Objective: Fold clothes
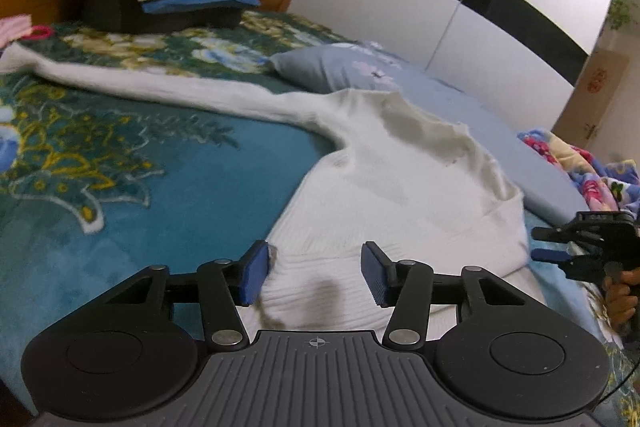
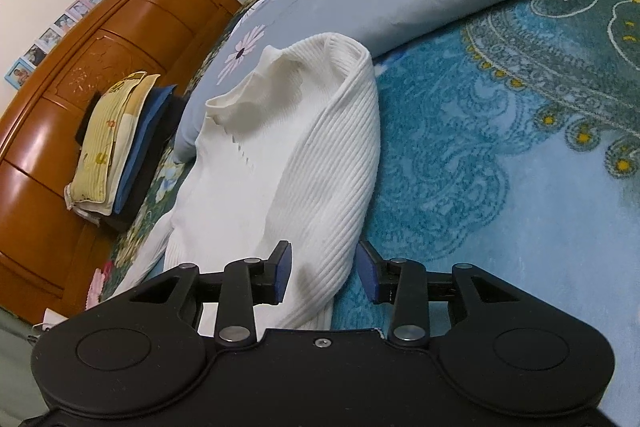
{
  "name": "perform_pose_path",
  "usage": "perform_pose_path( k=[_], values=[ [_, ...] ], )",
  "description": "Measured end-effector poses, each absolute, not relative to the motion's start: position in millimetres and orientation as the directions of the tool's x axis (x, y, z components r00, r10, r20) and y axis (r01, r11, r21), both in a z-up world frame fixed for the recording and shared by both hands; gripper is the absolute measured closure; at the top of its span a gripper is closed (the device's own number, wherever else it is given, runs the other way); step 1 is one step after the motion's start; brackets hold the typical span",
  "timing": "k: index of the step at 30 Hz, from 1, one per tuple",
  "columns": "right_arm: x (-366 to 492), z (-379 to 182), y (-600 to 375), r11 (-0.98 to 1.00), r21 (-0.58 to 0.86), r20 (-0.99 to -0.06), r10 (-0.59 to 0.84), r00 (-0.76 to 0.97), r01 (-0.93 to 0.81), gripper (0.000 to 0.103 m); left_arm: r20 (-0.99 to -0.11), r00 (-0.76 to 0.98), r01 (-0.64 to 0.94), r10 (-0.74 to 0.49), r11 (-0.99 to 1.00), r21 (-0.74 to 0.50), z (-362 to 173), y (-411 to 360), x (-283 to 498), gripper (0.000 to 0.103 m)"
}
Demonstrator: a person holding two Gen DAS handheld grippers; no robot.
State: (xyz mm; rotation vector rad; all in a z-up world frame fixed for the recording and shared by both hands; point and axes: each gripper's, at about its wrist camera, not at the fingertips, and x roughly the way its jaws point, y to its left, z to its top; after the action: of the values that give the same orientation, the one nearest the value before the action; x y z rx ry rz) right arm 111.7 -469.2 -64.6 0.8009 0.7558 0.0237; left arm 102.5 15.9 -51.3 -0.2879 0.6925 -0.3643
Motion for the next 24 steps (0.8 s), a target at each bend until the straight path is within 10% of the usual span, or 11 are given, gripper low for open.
perform_pose_path(
  k=[6, 10, 24],
  values=[
    [109.7, -65.5, -468.4, 0.715, 0.650, -0.612, 0.292, 0.735, 0.258, 0.063, -0.562, 0.696, 0.207, -0.447, 0.875, -0.438, -53.9, 22.9, 101.4, 0.061],
    [108.9, -66.5, -467.8, 0.713, 0.652, -0.611, 0.294, 0.735, 0.257, 0.063, -0.548, 0.705, 0.183, -0.450, 0.862, -0.473, -54.2, 25.2, 103.2, 0.097],
    [106.7, -61.9, -480.5, 0.719, 0.640, -0.602, 0.251, 0.758, 0.271, 0.063, -0.513, 0.776, 0.101, -0.368, 0.875, -0.474, -41.8, 68.0, 66.9, 0.100]
  ],
)
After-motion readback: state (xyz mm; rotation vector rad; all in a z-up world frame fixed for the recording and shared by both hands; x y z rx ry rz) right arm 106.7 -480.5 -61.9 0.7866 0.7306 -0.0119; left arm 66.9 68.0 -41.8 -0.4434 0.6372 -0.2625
